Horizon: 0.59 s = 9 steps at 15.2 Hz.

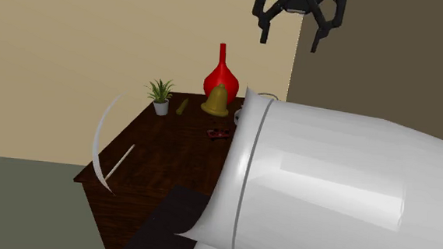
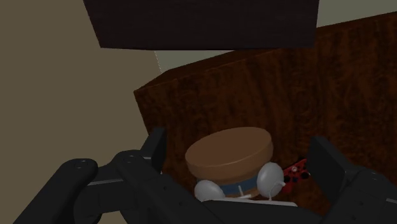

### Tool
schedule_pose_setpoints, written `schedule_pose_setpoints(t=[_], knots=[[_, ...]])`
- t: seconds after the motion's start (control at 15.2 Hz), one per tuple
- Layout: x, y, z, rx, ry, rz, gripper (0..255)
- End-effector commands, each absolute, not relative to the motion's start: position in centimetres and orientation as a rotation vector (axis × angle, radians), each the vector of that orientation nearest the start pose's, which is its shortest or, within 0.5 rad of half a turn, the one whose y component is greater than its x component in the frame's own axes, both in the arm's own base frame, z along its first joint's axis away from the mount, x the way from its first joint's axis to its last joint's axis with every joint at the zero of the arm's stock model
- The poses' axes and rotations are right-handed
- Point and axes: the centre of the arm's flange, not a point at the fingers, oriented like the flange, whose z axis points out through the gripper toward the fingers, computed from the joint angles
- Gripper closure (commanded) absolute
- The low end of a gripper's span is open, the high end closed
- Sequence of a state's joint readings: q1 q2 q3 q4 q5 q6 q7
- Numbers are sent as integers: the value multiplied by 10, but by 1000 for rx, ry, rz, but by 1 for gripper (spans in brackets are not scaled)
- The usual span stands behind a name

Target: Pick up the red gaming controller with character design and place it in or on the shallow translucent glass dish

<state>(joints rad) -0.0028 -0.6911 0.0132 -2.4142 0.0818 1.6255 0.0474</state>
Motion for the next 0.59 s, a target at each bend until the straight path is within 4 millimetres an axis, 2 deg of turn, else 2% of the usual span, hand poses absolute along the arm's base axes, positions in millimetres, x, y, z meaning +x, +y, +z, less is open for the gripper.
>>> schedule_pose_setpoints(t=[0.0, 0.53], knots=[[342, 27, 520, -3052, 124, 156, 0], [393, 76, 446, -2991, 302, 177, 0]])
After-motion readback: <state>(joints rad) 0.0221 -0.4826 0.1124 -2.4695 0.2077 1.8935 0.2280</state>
